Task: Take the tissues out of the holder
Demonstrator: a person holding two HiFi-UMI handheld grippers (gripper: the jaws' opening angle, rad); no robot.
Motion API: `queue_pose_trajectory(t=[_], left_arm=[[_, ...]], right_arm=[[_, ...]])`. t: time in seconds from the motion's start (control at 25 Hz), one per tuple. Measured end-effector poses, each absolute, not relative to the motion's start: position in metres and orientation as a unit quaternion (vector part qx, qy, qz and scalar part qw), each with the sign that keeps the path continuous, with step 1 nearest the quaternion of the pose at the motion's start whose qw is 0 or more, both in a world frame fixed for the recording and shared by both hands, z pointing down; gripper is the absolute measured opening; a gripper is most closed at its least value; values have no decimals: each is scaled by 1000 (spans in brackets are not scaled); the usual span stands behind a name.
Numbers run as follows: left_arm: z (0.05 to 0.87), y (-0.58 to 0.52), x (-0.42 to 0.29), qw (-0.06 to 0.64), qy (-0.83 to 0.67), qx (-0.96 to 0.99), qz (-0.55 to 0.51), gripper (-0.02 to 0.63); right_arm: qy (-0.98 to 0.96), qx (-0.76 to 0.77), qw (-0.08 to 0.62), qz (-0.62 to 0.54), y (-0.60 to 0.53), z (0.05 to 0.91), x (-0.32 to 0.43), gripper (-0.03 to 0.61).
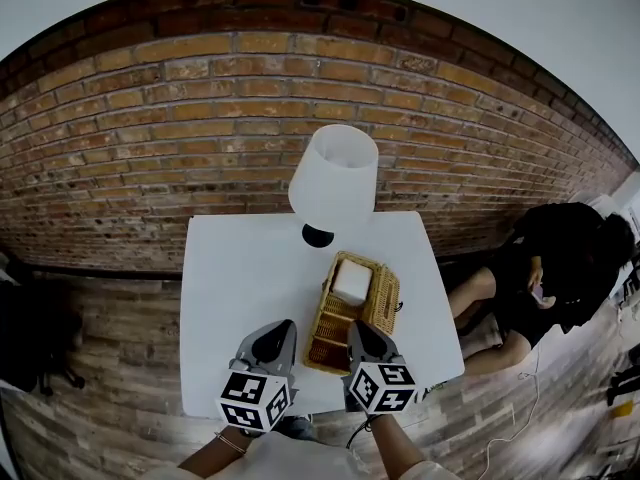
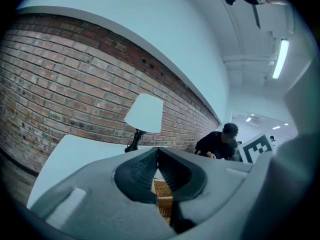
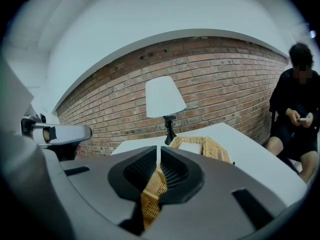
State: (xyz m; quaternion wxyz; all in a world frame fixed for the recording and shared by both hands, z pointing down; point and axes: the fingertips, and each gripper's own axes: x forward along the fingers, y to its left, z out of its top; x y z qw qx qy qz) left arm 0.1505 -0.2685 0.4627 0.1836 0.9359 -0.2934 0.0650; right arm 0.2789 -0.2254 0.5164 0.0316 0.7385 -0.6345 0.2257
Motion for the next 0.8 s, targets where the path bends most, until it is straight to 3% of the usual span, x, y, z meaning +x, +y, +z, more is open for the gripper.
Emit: queue_pose_trajectory(t=[0.16,0.28,0.64,0.8], left_arm=[[467,-277,156,177,-301,934,75,8],[467,-285,163,166,-302,935,79,8],[468,-294,175,166,-307,934,77,8],[474,-297,171,169,-313,931,86,8]], right_arm=[[-654,721,78,217,-244,529,299,24],[-675,698,117,210,-262,534,310,133],[-747,589,236,200,-313,554,330,260],[-768,505,355,171,-323,575,330,329]])
